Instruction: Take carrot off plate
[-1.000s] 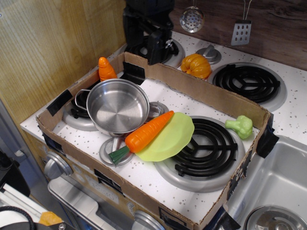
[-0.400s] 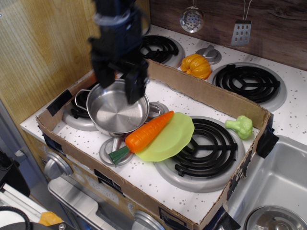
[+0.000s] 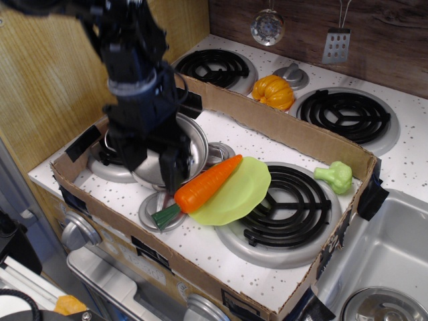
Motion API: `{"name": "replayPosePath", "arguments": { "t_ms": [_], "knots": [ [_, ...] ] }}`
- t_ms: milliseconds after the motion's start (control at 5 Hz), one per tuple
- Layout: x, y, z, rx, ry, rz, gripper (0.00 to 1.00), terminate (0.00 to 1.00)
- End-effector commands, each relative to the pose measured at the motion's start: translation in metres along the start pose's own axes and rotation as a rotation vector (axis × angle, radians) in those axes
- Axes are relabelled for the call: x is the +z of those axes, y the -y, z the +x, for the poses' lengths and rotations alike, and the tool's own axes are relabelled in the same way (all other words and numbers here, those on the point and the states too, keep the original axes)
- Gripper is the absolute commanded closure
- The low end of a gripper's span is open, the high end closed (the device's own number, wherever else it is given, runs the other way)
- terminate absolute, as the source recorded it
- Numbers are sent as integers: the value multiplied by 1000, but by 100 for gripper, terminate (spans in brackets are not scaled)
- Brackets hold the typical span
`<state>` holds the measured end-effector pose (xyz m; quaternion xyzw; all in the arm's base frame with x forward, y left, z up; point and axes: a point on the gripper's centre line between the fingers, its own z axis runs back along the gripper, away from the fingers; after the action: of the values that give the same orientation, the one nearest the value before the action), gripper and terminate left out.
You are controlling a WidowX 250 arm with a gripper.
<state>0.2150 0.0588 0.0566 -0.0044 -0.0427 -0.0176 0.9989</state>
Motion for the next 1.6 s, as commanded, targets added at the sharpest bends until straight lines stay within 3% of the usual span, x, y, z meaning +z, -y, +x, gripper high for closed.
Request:
{"name": "replayPosePath", "arguments": {
  "t_ms": [0,400,1000,1200,1400],
  "knots": [
    [-19,12,-19,35,101,63,0,0],
    [-32,16,-17,25,163,68,0,0],
    [-56,12,-23,81,184,37,0,0],
    [-55,12,-26,70,198,47,100,0],
    [-50,14,-25,42,193,97,100,0]
  ]
}}
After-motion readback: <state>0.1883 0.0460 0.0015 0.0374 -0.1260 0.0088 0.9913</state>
